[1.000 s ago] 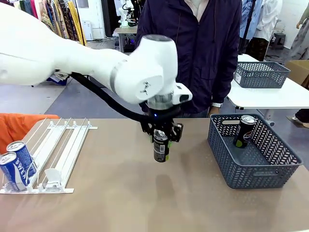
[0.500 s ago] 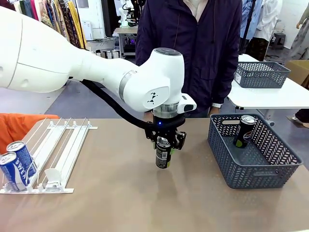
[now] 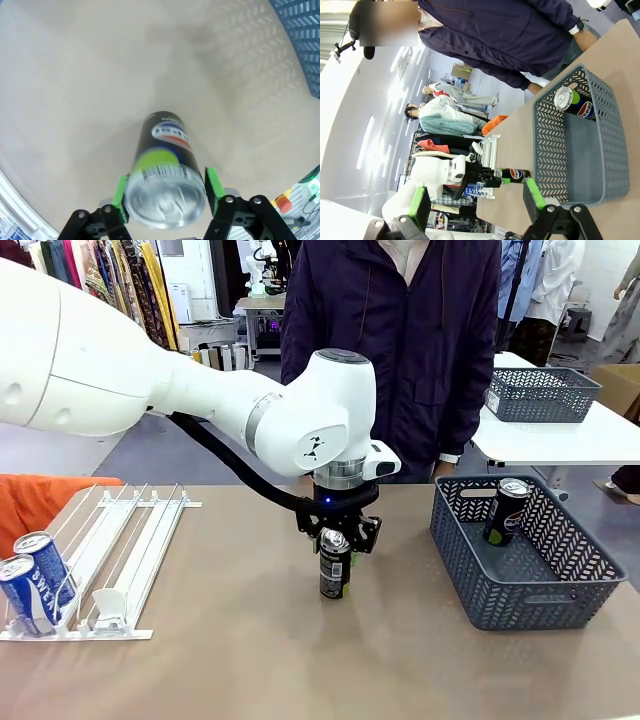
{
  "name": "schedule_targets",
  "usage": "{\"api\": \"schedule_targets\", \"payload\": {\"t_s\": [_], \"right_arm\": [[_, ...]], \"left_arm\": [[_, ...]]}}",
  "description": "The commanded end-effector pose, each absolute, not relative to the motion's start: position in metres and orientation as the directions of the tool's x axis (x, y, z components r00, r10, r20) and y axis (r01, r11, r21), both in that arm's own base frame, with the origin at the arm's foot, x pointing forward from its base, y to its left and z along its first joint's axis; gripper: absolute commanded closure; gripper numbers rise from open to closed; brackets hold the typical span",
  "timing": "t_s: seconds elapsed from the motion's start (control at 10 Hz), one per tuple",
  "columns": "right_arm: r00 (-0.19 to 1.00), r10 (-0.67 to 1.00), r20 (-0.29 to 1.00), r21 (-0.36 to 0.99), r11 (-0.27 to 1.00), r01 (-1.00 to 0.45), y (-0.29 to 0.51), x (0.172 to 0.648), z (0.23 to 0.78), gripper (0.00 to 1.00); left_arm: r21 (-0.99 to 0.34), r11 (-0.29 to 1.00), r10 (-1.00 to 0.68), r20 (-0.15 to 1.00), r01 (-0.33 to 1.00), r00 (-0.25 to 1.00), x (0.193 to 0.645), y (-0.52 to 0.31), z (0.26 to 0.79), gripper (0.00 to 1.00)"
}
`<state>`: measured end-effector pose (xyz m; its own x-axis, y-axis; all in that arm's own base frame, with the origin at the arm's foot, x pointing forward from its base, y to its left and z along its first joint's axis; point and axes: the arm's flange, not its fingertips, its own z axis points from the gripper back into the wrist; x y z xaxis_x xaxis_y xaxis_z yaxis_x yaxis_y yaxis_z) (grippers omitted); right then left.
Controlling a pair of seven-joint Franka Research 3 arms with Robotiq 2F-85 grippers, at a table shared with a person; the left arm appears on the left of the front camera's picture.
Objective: Retrieve and store the cans from the dispenser.
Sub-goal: Pick up the last remaining can from one row of the Automatic Can Dispenser and place it in the middle of the table.
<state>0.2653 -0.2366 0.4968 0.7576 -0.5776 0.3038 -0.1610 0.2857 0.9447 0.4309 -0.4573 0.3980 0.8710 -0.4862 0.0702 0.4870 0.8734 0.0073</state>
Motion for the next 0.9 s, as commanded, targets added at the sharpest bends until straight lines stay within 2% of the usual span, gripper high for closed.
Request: {"api": "schedule_targets", "payload": {"t_s": [0.0, 0.2, 0.4, 0.5, 0.8], "right_arm": [[0.747, -0.580, 0.326, 0.940, 0.284, -0.189, -0.237, 0.267, 0.498, 0.00], [0.747, -0.580, 0.326, 0.940, 0.284, -0.189, -0.237, 0.267, 0.498, 0.00], [0.747, -0.580, 0.326, 0.940, 0.284, -0.189, -0.237, 0.267, 0.498, 0.00], [0.747, -0.580, 0.326, 0.940, 0.284, -0.189, -0.237, 0.267, 0.498, 0.00], [0.747, -0.580, 0.326, 0.940, 0.284, -0.189, -0.237, 0.267, 0.498, 0.00]], "left_arm": [[-0.013, 0.874, -0.483, 0.090, 0.486, 0.871, 0.431, -0.449, 0.405, 0.00], [-0.012, 0.887, -0.457, 0.131, 0.462, 0.880, 0.426, -0.443, 0.419, 0.00], [-0.025, 0.917, -0.383, 0.233, 0.399, 0.894, 0.400, -0.414, 0.480, 0.00], [-0.083, 0.925, -0.340, 0.256, 0.371, 0.905, 0.387, -0.385, 0.515, 0.00], [-0.392, 0.913, -0.010, 0.254, 0.112, 0.967, 0.373, -0.204, 0.586, 0.00]]}}
